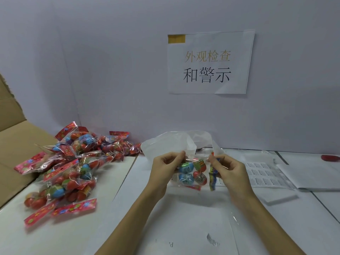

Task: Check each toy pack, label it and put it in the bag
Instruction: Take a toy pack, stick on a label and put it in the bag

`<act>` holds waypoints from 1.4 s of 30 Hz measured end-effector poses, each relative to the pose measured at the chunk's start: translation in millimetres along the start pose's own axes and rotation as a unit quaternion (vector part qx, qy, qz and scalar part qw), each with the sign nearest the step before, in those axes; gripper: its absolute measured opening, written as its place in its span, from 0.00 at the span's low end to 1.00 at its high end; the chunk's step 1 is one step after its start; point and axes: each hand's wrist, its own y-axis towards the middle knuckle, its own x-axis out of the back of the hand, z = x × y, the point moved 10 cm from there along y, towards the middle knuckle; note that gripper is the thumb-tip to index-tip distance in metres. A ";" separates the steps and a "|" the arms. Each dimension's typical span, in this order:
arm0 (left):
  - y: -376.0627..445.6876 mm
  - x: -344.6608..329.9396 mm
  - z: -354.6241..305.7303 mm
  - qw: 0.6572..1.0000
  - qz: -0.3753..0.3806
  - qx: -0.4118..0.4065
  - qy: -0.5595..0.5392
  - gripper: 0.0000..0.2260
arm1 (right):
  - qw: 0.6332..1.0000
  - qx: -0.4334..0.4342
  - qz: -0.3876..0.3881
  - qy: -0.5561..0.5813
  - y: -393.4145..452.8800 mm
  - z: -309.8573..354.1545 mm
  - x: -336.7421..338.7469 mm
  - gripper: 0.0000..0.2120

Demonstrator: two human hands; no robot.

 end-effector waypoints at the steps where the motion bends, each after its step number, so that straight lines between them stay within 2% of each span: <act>1: 0.2 -0.1 -0.4 1.000 0.000 0.000 0.000 0.14 | 1.000 0.008 -0.007 -0.010 1.1 1.1 2.7 0.07; 5: -0.4 -4.0 0.9 1.000 -0.004 0.003 -0.009 0.14 | 0.995 0.059 -0.022 -0.076 1.3 10.2 7.3 0.06; 11: -4.1 -3.4 -1.6 0.998 -0.043 -0.039 0.032 0.13 | 0.950 0.163 -0.045 -0.261 -7.9 28.8 4.9 0.04; 13: -6.8 -6.3 -5.2 0.996 -0.044 -0.053 0.050 0.14 | 0.950 0.184 -0.043 -0.250 -11.0 33.0 4.7 0.03; 15: -8.2 -10.3 -11.1 0.994 -0.032 -0.073 0.080 0.13 | 0.959 0.215 -0.027 -0.184 -16.3 43.3 4.1 0.03; 17: -9.1 -17.6 -14.7 0.992 -0.002 -0.085 0.089 0.14 | 0.954 0.255 -0.018 -0.154 -22.5 55.4 2.5 0.07; 20: -8.2 -27.5 -6.2 0.998 0.046 -0.034 0.013 0.19 | 0.953 0.268 0.007 -0.143 -22.3 59.4 -4.6 0.07; 24: -4.2 -26.0 7.4 0.987 0.063 0.049 -0.136 0.23 | 0.961 0.219 0.074 -0.149 -21.3 46.0 -20.0 0.04; 26: -0.5 -21.6 11.4 0.983 0.071 0.066 -0.157 0.26 | 0.958 0.208 0.105 -0.168 -24.6 42.0 -27.5 0.07; 28: 1.5 -23.2 10.4 0.978 0.104 0.065 -0.167 0.28 | 0.972 0.169 0.110 -0.121 -24.6 37.3 -29.5 0.12; 31: 0.8 -28.6 5.5 0.982 0.135 0.042 -0.123 0.29 | 0.993 0.070 0.067 -0.064 -18.2 22.3 -24.2 0.25; 33: -0.7 -32.5 4.0 0.987 0.144 0.016 -0.065 0.24 | 0.998 0.020 0.043 -0.037 -15.4 13.3 -20.6 0.24; 36: -3.3 -33.0 2.6 0.991 0.131 -0.012 -0.004 0.13 | 0.999 -0.025 0.022 0.019 -14.5 4.7 -17.2 0.16; 38: -5.3 -29.4 1.0 0.994 0.103 -0.019 0.014 0.12 | 0.997 -0.049 0.022 0.047 -14.7 0.1 -17.1 0.12; 42: -8.3 -26.7 1.3 0.996 0.074 -0.020 0.055 0.12 | 0.990 -0.098 0.024 0.099 -15.2 -7.9 -17.2 0.16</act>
